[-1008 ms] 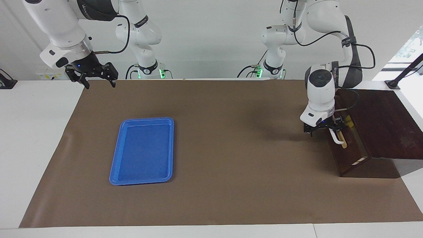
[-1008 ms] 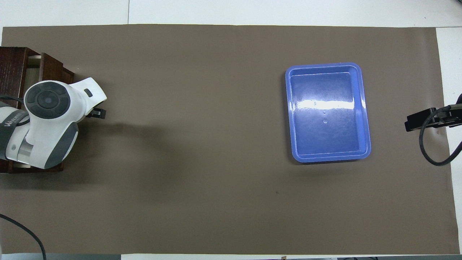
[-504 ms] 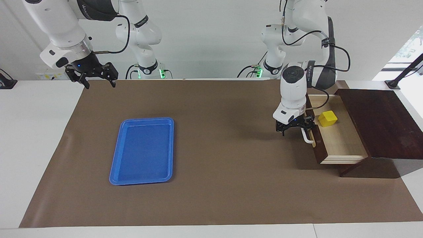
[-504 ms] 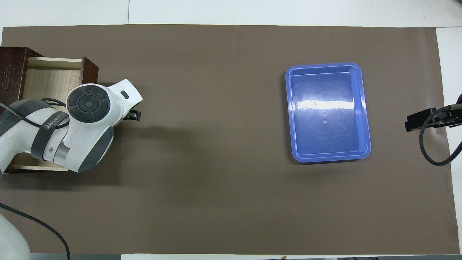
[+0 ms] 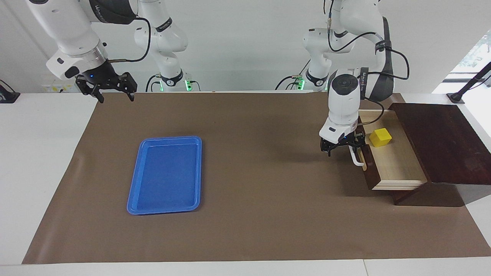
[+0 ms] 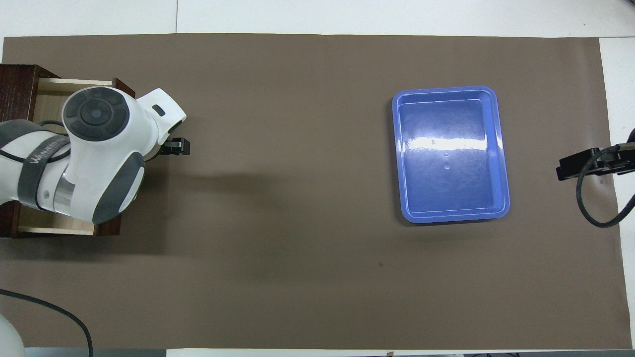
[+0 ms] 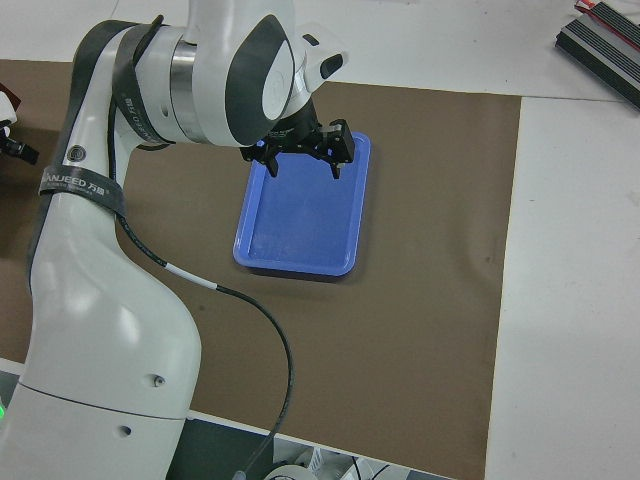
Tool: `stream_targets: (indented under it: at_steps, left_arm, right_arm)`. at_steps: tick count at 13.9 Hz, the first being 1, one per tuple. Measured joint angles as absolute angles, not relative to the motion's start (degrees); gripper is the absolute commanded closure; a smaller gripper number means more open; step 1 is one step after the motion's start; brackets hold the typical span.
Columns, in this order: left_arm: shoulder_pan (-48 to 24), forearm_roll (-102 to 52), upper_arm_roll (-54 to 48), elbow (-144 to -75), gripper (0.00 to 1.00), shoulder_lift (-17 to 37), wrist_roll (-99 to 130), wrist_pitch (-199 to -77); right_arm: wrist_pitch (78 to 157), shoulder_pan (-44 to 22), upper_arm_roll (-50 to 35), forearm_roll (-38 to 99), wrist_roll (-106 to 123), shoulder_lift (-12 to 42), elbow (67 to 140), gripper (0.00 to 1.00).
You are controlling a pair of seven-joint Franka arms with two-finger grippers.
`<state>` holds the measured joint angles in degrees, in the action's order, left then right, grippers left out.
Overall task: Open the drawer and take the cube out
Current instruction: 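Lower the left gripper into the drawer onto the yellow cube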
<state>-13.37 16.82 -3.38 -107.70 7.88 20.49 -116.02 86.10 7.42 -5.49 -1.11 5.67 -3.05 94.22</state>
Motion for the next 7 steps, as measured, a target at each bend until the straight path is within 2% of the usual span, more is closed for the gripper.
stream_targets:
  at_steps: [3,7]
  left_arm:
    - [-12.21,12.91,-2.44,-99.2,0.0,7.71,28.98,-106.52]
    - [-3.58,8.98,-1.78,-97.21,0.0,6.35,45.55,-103.64]
  right_arm:
    - [86.1,7.42,-5.49,-1.11,5.67,-3.05,94.22,0.0]
    - [86.1,7.42,-5.49,-1.11,5.67,-3.05,94.22,0.0]
